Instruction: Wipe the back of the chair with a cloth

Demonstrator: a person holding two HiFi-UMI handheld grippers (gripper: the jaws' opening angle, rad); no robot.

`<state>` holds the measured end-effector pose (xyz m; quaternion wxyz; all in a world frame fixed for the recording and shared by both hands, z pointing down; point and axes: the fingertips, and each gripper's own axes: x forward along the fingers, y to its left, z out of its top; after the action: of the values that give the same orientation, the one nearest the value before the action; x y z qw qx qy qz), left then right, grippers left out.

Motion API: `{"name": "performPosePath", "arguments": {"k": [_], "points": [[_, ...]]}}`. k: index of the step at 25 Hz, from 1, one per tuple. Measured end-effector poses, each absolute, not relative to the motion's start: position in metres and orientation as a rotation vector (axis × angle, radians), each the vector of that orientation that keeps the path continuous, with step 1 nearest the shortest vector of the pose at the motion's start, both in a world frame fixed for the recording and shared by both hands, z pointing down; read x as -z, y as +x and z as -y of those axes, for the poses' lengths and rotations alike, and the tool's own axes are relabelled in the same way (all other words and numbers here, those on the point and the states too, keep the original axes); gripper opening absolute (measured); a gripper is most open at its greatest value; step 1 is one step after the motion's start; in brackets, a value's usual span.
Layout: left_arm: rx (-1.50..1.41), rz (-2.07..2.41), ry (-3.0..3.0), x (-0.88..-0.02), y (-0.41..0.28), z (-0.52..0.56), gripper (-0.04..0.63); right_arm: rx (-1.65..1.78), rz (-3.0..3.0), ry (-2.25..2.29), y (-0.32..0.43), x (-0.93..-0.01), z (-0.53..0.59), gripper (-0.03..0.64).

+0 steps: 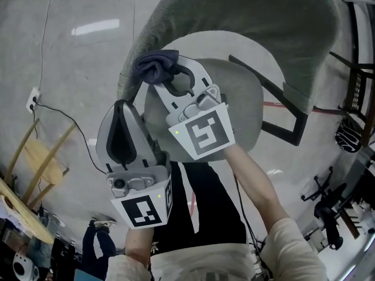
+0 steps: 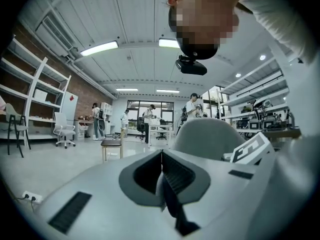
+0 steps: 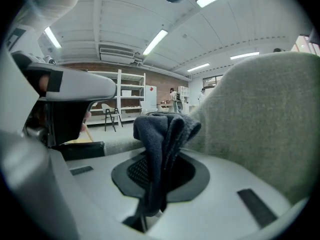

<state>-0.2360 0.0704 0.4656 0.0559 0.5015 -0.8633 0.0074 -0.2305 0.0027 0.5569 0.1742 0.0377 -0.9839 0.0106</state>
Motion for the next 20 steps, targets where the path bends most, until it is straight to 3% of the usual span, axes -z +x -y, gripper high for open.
{"name": "performPosePath", "arguments": {"k": [20], "points": [[-0.031, 2.414, 1.799, -0.474, -0.206, 0.004, 0.015, -0.202, 2.648, 1.001, -0.162, -0.568, 0.15, 0.058]]}}
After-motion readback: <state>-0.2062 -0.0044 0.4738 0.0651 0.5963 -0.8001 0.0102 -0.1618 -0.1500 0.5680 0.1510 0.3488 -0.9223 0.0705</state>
